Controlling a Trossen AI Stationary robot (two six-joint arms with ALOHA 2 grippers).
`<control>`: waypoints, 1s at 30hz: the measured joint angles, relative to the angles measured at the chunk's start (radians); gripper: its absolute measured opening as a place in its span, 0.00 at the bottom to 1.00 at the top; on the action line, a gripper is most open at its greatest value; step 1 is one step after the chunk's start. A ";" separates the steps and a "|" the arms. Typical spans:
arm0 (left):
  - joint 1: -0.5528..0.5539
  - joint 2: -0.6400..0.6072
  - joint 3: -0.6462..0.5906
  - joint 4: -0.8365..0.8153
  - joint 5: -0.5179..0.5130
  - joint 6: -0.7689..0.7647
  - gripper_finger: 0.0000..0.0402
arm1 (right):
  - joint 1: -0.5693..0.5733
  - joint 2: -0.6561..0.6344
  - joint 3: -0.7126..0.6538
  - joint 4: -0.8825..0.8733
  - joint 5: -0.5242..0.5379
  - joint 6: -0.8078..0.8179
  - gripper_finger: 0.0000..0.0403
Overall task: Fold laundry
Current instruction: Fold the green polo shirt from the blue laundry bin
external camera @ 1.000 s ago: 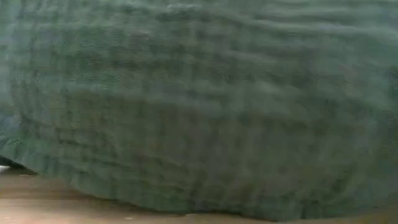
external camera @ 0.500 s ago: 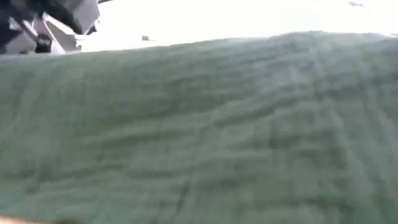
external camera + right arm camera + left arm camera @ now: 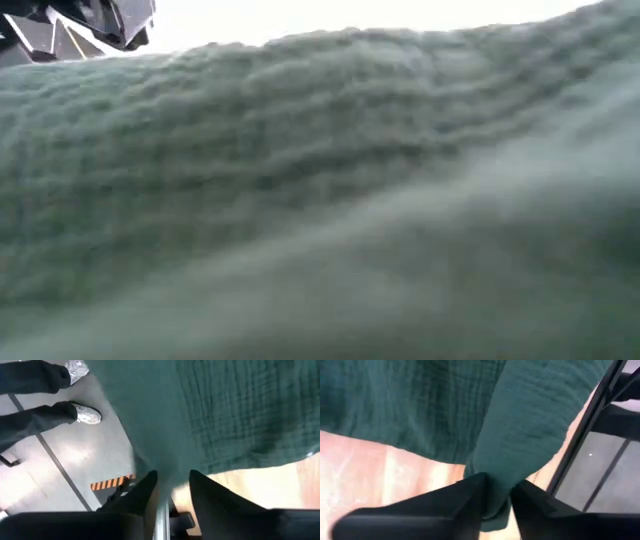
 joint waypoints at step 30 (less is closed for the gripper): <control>0.176 -0.006 0.001 -0.147 -0.313 0.088 0.09 | -0.125 0.000 0.001 -0.331 0.180 0.143 0.02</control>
